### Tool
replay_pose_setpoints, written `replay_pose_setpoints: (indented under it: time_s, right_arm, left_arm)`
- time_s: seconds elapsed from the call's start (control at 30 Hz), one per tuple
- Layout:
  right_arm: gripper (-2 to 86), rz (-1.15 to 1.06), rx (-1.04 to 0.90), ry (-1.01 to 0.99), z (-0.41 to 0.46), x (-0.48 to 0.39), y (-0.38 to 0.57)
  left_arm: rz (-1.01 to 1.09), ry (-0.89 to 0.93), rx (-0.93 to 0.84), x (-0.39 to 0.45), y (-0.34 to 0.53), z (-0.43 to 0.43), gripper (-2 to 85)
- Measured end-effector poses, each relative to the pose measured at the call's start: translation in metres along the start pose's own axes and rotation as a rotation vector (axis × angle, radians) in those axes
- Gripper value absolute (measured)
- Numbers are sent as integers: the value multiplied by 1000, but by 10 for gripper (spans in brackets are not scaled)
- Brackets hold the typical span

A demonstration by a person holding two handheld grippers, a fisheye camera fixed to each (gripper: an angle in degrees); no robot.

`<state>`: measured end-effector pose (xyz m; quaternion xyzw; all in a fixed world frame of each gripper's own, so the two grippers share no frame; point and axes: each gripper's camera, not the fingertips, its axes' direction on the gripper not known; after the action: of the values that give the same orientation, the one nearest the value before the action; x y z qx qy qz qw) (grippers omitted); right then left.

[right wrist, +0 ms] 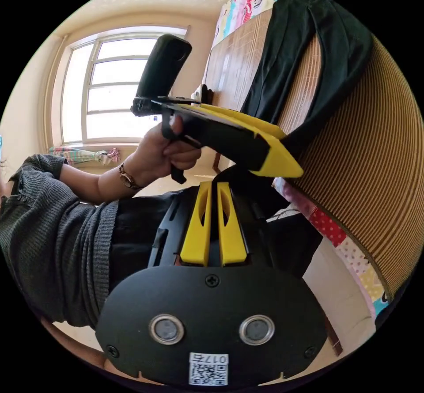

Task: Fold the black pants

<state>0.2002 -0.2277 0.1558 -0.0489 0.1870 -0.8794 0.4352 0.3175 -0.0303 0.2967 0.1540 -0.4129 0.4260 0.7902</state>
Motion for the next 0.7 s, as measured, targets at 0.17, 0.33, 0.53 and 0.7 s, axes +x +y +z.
replay_pose_setpoints:
  time_s: [0.17,0.33,0.53,0.7]
  right_arm:
    - [36,-9,-203,-166,-16,41,-9]
    - [69,149,-318,-114,-64,119,-17]
    - [143,382,144,-163,-205,251,-123]
    - [185,423,526,-108,-276,304,-220]
  left_arm:
    - [-55,-48,-21,-31,20,-13,26]
    - [-160,110,85,-78,51,-48,15]
    - [-246,189,179,-108,83,-71,12]
    - [-278,248,214,-123,100,-81,13]
